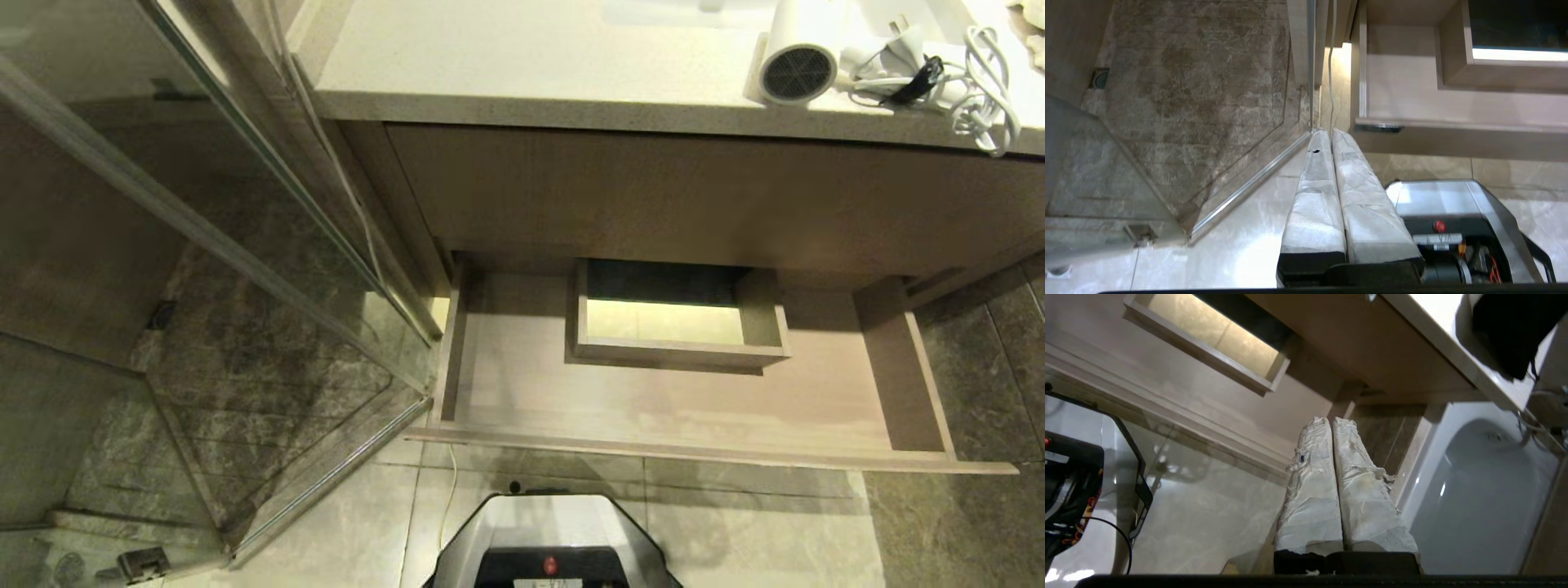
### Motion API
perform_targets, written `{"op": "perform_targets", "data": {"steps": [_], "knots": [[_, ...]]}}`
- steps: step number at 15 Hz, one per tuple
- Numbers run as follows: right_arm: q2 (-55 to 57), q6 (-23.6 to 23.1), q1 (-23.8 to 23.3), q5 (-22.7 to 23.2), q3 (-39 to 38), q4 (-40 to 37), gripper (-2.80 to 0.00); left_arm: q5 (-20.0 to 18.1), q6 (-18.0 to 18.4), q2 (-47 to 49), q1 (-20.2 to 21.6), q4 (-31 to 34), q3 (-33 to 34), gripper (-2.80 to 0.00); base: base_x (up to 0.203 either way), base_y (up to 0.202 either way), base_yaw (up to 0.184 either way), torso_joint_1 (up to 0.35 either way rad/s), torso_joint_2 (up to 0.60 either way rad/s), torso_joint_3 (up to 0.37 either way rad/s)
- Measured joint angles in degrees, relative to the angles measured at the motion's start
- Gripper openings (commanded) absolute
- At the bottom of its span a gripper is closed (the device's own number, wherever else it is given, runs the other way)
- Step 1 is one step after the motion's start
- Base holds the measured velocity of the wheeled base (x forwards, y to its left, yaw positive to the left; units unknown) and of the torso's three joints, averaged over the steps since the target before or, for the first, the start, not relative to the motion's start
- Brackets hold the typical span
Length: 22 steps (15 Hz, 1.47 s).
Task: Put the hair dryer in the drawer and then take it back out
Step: Close the drawer
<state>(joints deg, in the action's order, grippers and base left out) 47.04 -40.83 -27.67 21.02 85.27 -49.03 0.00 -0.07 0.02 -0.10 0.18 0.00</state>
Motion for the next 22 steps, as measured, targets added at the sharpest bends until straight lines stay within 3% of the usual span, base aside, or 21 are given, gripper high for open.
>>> {"op": "perform_targets", "data": {"steps": [6,17,22], "knots": [[-1.8,0.0,0.3,-2.6,-1.1,0.2,-2.80,0.0,0.0,0.0,0.0,0.0,0.0,-2.80,0.000,0.000,0.000,-0.239,0.14,-0.103],[-3.1,0.0,2.5,-2.5,-5.5,2.4,-2.80,0.0,0.0,0.0,0.0,0.0,0.0,-2.80,0.000,0.000,0.000,-0.336,0.50,0.159],[-3.3,-0.4,2.5,-2.4,-11.2,6.2,-2.80,0.0,0.0,0.0,0.0,0.0,0.0,-2.80,0.000,0.000,0.000,-0.077,0.40,0.294]]}}
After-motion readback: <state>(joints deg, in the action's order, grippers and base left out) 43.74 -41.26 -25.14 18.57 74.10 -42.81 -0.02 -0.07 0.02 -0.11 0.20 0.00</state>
